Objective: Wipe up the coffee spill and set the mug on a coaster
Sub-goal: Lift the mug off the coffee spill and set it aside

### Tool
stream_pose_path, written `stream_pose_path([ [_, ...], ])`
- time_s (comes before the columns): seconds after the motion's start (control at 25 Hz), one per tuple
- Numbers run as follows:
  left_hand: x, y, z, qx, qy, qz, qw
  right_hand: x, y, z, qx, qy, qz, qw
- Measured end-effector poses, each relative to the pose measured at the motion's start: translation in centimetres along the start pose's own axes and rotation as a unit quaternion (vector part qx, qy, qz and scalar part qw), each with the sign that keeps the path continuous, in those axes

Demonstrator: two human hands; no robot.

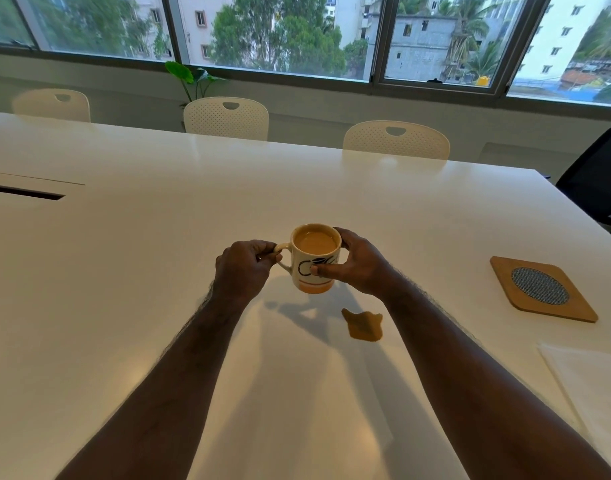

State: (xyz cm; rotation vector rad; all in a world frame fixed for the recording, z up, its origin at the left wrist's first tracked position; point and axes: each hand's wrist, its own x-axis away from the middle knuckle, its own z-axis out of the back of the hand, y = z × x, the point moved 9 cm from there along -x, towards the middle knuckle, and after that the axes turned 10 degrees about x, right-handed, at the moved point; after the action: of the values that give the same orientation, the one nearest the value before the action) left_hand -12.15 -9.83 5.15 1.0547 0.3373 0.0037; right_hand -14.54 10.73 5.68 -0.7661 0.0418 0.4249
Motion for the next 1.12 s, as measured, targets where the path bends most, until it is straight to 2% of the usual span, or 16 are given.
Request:
stream_pose_path([
  [0.56, -0.1, -5.7, 6.1, -0.03, 0.048, 0.062, 0.996, -5.0, -2.5, -7.8, -0.001, -0.069, 0.003, 0.998],
  [1.12, 0.1, -8.0, 7.9, -0.044, 0.072, 0.084, 0.993, -6.1, -3.6, -10.5, -0.006, -0.095, -0.009, 0.995],
])
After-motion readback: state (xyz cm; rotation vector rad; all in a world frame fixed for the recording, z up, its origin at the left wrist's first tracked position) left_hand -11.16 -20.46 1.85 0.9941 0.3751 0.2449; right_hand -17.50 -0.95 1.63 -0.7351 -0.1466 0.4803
